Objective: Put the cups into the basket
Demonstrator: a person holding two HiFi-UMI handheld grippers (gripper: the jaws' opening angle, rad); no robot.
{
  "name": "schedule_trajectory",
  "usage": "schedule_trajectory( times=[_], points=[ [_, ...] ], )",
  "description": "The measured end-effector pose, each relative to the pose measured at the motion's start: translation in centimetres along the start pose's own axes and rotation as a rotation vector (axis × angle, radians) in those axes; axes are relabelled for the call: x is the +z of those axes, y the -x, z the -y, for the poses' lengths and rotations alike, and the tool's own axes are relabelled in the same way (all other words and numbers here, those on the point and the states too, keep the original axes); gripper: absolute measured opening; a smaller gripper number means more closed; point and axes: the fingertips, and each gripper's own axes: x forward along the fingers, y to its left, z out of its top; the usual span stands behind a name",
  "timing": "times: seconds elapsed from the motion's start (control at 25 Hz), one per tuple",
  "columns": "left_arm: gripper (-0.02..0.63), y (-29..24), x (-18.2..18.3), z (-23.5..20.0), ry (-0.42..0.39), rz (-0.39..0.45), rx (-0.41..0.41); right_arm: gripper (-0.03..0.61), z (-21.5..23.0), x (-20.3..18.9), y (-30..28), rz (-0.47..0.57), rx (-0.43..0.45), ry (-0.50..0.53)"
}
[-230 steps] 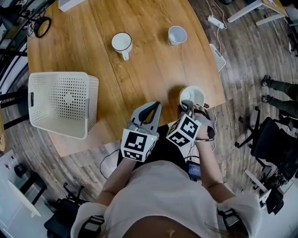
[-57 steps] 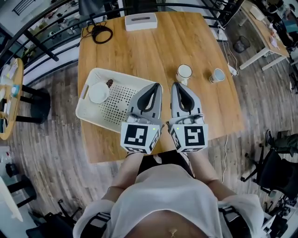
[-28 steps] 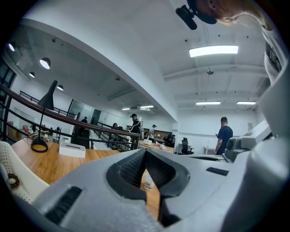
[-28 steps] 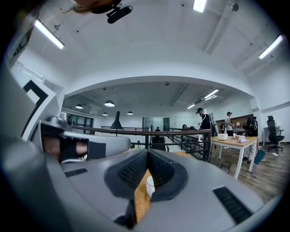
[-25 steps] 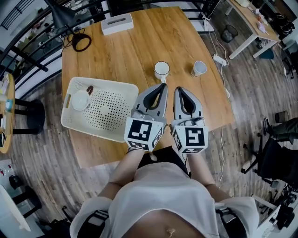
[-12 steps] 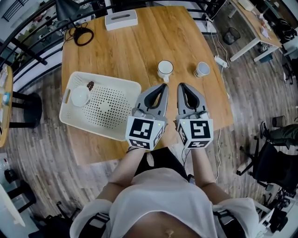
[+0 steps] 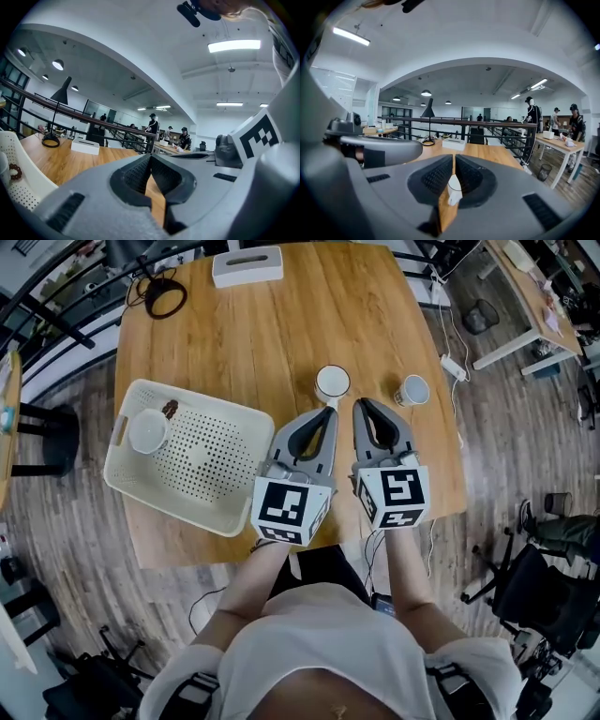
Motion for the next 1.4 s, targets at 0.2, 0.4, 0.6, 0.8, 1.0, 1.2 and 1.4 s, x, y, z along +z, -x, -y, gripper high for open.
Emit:
schedule_trajectory(
  times=[0.2,0.4,0.6,0.8,1.0,1.2,1.4],
  points=[
    [0.008,-1.9,-1.6,-1.2,0.03,-0.027,0.053,0.012,1.6,-1.2,-2.6,-0.052,0.051,0.016],
    [0.008,-3.6,-3.0,-1.3,0.044,-0.057,0.081,0.021,3.4,-3.6,-5.2,-0.167,0.129,0.072],
    [0.008,-3.4,-4.1,-2.1,0.082,-0.079,0.098,0.294,1.9,-7.2,-8.4,-0.375,0.324,0.111],
    [0.008,-3.2,-4.9,-2.4,0.116,-0.087,0.11,0.453,0.5,-10.4,-10.7,-0.595,0.472,0.202],
    [0.008,-3.4,-5.4,-2.8,0.12,-0.087,0.134,0.457,0.8,-11.6,-12.5,-0.692,0.478,0.221],
    [0.008,-3.3,-5.8,-4.4,0.142,-0.09,0.142,0.456,0.0,-12.8,-14.1,-0.807,0.449,0.138],
    [0.008,-3.6,-6.3,-4.6,0.153,-0.099,0.137,0.454,0.1,-14.5,-14.0,-0.893,0.4,0.117]
  ],
)
